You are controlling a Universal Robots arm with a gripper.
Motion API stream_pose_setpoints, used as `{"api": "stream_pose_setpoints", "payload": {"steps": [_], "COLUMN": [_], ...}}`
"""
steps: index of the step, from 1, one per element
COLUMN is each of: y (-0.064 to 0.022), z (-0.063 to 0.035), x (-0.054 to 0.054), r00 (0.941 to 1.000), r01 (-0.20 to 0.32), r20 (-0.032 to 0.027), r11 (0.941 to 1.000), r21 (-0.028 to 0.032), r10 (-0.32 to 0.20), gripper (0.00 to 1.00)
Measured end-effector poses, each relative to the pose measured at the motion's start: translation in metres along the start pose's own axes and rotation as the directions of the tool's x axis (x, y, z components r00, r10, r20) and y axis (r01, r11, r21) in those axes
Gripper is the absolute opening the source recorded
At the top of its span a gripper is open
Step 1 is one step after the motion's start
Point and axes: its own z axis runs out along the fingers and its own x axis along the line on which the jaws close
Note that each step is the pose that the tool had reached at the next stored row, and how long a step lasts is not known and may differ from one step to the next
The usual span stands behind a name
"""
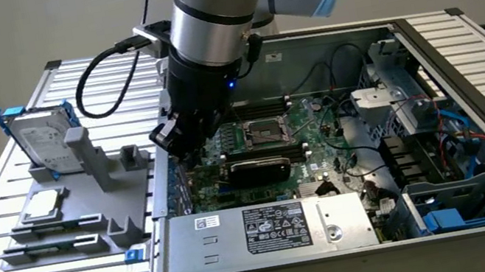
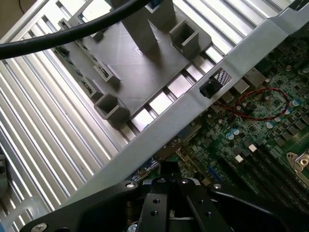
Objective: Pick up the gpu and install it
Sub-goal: 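Press down on the gpu until it lock into place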
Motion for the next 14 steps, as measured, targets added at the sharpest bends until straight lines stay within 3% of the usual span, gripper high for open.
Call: {"api": "stream_pose_setpoints", "payload": {"steps": [9,14], "y": [-0.0027,-0.0044], "z": [-0.001,-0.0021], "x": [-0.0023,-0.005], "r00": [0.9997,0.9997], "r01": [-0.011,-0.012], "r20": [-0.0216,-0.0235], "r11": [0.9998,0.9998], "r21": [0.0151,0.0152], "r10": [0.011,0.012], "gripper": [0.11,0.11]}}
